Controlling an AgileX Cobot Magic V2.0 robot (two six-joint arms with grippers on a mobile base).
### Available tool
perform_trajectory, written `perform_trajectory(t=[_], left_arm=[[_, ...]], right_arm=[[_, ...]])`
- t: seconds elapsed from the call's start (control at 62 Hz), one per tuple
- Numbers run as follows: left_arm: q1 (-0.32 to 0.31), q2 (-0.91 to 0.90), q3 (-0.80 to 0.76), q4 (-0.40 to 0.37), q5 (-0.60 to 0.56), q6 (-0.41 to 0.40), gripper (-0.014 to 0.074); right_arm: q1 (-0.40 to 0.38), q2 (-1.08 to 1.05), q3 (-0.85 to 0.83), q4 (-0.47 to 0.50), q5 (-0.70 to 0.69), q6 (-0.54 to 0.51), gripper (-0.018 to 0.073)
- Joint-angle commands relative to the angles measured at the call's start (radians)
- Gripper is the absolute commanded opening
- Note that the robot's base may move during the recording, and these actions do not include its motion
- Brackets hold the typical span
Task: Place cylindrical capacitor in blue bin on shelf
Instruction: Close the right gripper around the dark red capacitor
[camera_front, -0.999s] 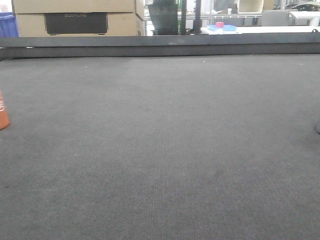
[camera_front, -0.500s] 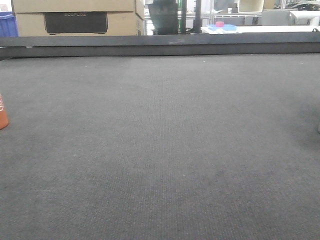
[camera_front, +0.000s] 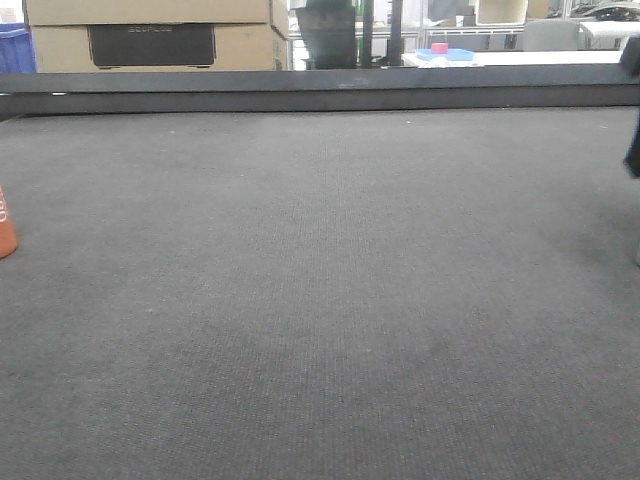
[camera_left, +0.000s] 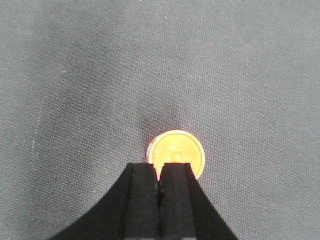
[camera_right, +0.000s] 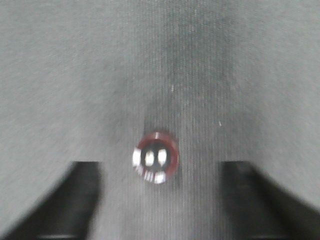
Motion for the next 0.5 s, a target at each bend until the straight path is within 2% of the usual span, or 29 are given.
perform_trajectory(t=[0.0, 0.242, 0.484], left_arm=[[0.002, 0.001, -0.009, -0.007, -0.004, 0.000, -0.0111], [0.002, 0.001, -0.009, -0.007, -0.004, 0.000, -0.0111], [0.002, 0.001, -0.009, -0.007, -0.004, 0.000, -0.0111]], right_arm=[[-0.001, 0.038, -0.010, -0.006, -0.021, -0.002, 0.0460], [-0.001, 0.127, -0.010, -0.006, -0.059, -0.002, 0.0410], [-0.001, 0.172, -0.010, -0.003, -0.077, -0.002, 0.0404]])
